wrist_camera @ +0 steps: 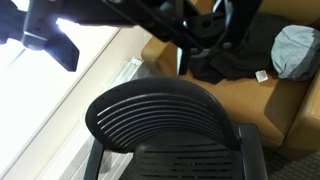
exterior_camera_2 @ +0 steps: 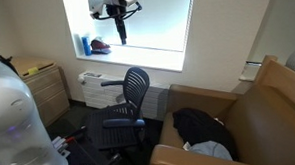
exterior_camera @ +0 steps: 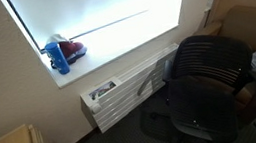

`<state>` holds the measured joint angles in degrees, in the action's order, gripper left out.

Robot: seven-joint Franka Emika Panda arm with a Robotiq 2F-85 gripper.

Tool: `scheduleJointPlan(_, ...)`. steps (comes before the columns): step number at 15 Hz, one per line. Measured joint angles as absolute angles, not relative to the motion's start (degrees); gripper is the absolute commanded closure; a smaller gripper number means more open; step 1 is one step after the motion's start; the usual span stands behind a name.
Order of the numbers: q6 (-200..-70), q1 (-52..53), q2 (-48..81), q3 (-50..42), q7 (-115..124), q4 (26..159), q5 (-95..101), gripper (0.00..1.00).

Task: Pick the cloth on the couch and put it on the back rest of the chair

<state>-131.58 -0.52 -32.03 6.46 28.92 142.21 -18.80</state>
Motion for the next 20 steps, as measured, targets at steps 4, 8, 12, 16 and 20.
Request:
scheduleJointPlan(4,-147.67,-0.74,-27.32,5.65,32.68,142.8,-22.9,0.0)
scheduleJointPlan(8,-161.25,-1.51,-17.02,2.08,34.56,141.55,-26.68,0.0)
scheduleJointPlan(12,-160.48,-2.43,-3.76,-1.51,38.92,136.73,-27.25,0.0)
scheduleJointPlan(16,-160.81,-2.19,-2.09,-1.75,39.04,135.71,-27.11,0.0)
scheduleJointPlan(20,-170.59,-1.39,-0.86,-1.51,39.95,135.7,-29.83,0.0)
